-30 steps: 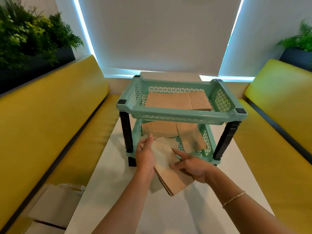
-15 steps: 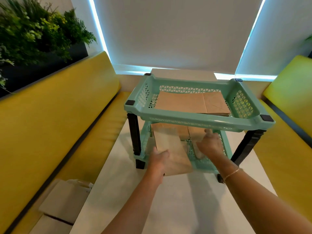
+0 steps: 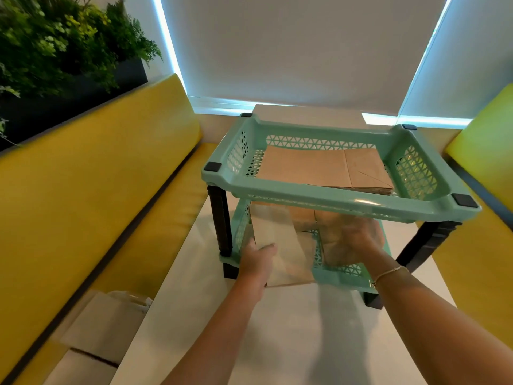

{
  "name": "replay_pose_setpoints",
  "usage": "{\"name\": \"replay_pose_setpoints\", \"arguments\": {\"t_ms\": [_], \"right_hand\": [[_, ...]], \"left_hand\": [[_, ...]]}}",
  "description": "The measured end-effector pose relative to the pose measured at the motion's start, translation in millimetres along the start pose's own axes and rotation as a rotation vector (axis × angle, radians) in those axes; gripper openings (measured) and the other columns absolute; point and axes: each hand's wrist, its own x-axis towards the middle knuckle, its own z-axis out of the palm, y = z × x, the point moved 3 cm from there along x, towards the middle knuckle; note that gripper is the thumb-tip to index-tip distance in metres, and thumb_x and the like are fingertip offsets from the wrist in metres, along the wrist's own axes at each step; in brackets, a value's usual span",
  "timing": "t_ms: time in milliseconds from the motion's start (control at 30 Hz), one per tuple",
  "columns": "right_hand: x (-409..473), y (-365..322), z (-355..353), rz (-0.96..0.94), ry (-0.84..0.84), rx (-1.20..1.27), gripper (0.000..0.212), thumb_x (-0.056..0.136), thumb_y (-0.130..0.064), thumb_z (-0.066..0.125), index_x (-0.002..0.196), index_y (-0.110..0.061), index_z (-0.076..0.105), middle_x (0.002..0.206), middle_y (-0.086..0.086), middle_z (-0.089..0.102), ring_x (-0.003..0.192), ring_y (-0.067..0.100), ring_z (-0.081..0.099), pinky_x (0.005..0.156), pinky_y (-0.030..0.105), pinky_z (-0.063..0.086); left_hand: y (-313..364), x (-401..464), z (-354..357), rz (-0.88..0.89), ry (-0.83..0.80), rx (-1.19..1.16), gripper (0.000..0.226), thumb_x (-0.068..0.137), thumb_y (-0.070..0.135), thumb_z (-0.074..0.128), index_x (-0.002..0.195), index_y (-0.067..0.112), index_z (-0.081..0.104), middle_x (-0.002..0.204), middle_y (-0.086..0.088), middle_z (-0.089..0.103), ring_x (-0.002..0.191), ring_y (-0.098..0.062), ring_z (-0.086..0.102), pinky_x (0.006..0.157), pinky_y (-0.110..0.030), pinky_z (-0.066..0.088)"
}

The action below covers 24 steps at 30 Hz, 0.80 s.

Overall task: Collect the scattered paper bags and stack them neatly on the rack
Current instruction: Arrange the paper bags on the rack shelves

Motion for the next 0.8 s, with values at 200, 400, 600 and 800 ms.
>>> {"name": "replay_pose_setpoints", "arguments": {"t_ms": [200, 400, 600, 800], "right_hand": [[-13, -6, -19, 0.069, -0.182, 0.245, 0.031, 0.093, -0.004, 0.050, 0.123, 0.003, 0.054, 0.130, 0.020, 0.053, 0.113, 0.032, 0.052, 0.094, 0.032, 0.040], [-30, -10, -10, 0.103, -0.278, 0.410, 0.017, 0.090, -0.005, 0.057, 0.105, -0.005, 0.063, 0.082, 0.005, 0.060, 0.086, 0.023, 0.059, 0.088, 0.037, 0.048], [-72, -8, 12, 0.058, -0.371, 0.322, 0.014, 0.092, -0.015, 0.056, 0.087, -0.013, 0.069, 0.091, 0.010, 0.068, 0.088, 0.027, 0.064, 0.088, 0.044, 0.053], [-88, -7, 24, -0.071, -0.270, 0.223, 0.021, 0.092, -0.026, 0.054, 0.109, -0.018, 0.063, 0.108, 0.006, 0.066, 0.100, 0.024, 0.060, 0.094, 0.042, 0.049]], "left_hand": [[2, -3, 3, 0.006, 0.016, -0.005, 0.021, 0.091, 0.007, 0.055, 0.103, 0.023, 0.049, 0.098, -0.001, 0.059, 0.080, -0.012, 0.056, 0.057, -0.021, 0.044], [4, -7, 3, -0.013, 0.034, 0.054, 0.032, 0.094, 0.014, 0.051, 0.126, 0.012, 0.049, 0.103, -0.001, 0.058, 0.088, -0.016, 0.057, 0.069, -0.028, 0.049], [10, -20, 14, 0.013, -0.021, 0.098, 0.042, 0.101, 0.035, 0.036, 0.138, 0.017, 0.040, 0.134, -0.006, 0.048, 0.111, -0.021, 0.047, 0.092, -0.031, 0.038], [4, -26, 27, -0.061, -0.017, 0.065, 0.045, 0.099, 0.041, 0.038, 0.139, 0.020, 0.039, 0.123, -0.010, 0.054, 0.099, -0.025, 0.056, 0.078, -0.036, 0.052]]}}
